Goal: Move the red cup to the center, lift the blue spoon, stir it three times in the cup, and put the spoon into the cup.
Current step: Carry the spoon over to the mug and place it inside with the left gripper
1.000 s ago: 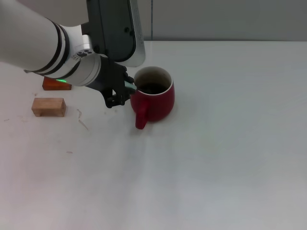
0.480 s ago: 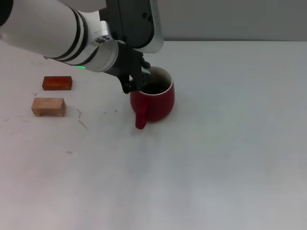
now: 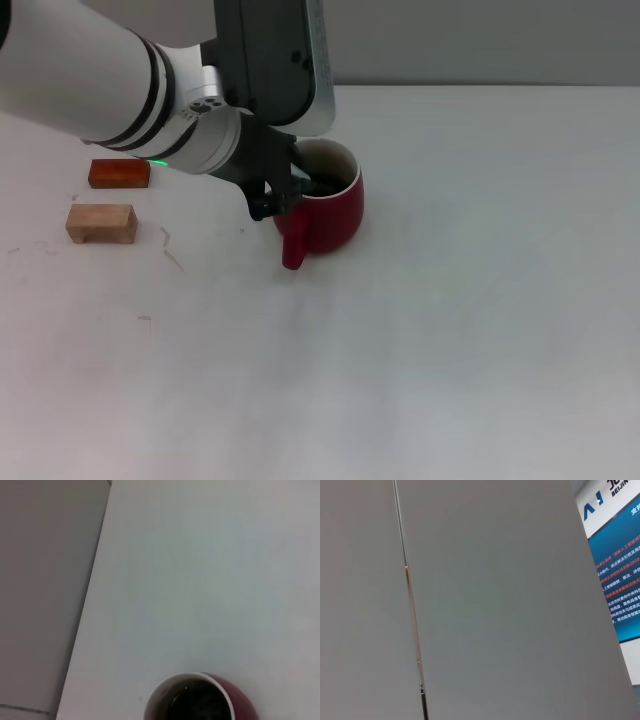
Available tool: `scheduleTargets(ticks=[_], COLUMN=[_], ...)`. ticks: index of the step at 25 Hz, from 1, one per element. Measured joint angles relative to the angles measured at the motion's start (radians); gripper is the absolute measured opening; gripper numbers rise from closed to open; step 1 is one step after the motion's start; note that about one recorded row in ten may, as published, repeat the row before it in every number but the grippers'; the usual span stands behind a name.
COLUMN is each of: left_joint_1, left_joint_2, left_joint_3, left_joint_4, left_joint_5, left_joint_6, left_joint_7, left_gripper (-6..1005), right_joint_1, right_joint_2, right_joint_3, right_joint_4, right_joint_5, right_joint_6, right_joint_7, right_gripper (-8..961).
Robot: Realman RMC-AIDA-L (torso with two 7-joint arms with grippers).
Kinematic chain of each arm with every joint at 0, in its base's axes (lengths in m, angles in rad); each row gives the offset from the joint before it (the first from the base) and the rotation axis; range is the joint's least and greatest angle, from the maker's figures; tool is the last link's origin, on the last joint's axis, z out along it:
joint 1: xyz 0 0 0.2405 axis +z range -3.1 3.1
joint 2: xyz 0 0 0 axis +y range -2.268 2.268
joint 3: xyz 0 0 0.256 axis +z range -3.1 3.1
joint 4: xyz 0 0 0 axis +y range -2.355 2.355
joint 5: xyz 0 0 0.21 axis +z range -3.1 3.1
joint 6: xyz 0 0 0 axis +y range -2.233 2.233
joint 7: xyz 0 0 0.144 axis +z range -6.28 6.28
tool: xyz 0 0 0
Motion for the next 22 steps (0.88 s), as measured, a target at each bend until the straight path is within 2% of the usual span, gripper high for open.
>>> scheduleTargets(ticks=[8, 15, 22], left_joint_1=[0.032, 0.006, -0.039], left_joint_2=[0.004, 0.001, -0.004], left_joint_3=[-0.036, -0.048, -0.010], left_joint_4=[-0.020, 0.004, 0.039], left_joint_5=[0.047, 0.042, 0.028], left_joint_6=[-0.013, 0.010, 0.036], left_joint_7=[0.003, 0.007, 0.003], left_gripper=[274, 278, 283], right_joint_1=[0.002, 0.002, -0.003], right_joint_2=[0.000, 0.000, 0.000], right_joint_3=[-0.009, -0.012, -0.012], right_joint_4=[0.000, 0.000, -0.002], right_joint_5=[0.000, 0.002, 0.004], right_joint_6=[0.002, 0.002, 0.002], right_joint_7=[0.000, 0.000, 0.000], right_gripper=[809, 809, 809])
